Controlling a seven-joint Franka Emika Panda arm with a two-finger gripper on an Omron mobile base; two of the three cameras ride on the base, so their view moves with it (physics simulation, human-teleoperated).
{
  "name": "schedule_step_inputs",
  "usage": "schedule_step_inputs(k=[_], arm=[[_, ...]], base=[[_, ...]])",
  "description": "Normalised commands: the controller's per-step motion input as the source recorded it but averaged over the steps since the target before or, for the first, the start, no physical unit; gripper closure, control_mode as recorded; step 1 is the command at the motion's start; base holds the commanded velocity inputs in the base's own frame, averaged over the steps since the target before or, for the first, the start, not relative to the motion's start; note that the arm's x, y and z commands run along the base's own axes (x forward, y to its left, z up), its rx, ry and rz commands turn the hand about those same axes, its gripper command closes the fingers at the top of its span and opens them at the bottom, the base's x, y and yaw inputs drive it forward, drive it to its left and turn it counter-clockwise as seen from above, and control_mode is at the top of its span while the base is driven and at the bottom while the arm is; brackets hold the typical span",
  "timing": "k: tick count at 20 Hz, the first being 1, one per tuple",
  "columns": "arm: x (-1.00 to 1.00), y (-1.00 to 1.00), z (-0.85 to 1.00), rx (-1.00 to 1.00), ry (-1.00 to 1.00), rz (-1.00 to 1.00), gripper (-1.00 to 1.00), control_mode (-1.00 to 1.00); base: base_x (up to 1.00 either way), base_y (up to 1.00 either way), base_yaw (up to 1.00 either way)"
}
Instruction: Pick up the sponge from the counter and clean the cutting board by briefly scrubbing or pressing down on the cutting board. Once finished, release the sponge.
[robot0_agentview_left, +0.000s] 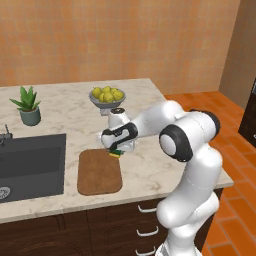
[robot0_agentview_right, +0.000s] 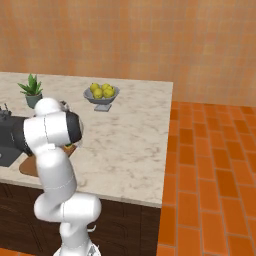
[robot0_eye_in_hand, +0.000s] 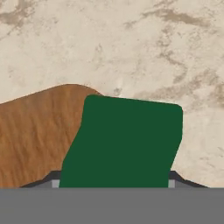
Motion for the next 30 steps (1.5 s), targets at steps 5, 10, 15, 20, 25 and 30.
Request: schedule_step_inputs(k=[5, 10, 15, 20, 25, 30], arm=[[-0.10, -1.00, -0.34, -0.02, 0.07, -0.22, 1.00, -1.00], [-0.27, -0.74, -0.46, 0.00, 0.04, -0.12, -1.00, -1.00], [-0.09, -0.02, 0.10, 0.01, -0.03, 0.00, -1.00, -1.00], [-0.43, -0.02, 0.39, 0.01, -0.18, 0.00, -1.00, -1.00], [-0.87, -0.10, 0.97, 0.13, -0.45, 0.00, -1.00, -1.00], [-1.00, -0.08, 1.00, 0.12, -0.52, 0.00, -1.00, -1.00]], base=[[0.00, 0.00, 0.00], [0.00, 0.00, 0.00], [0.00, 0.00, 0.00], [0.00, 0.00, 0.00], [0.00, 0.00, 0.00], [0.00, 0.00, 0.00]])
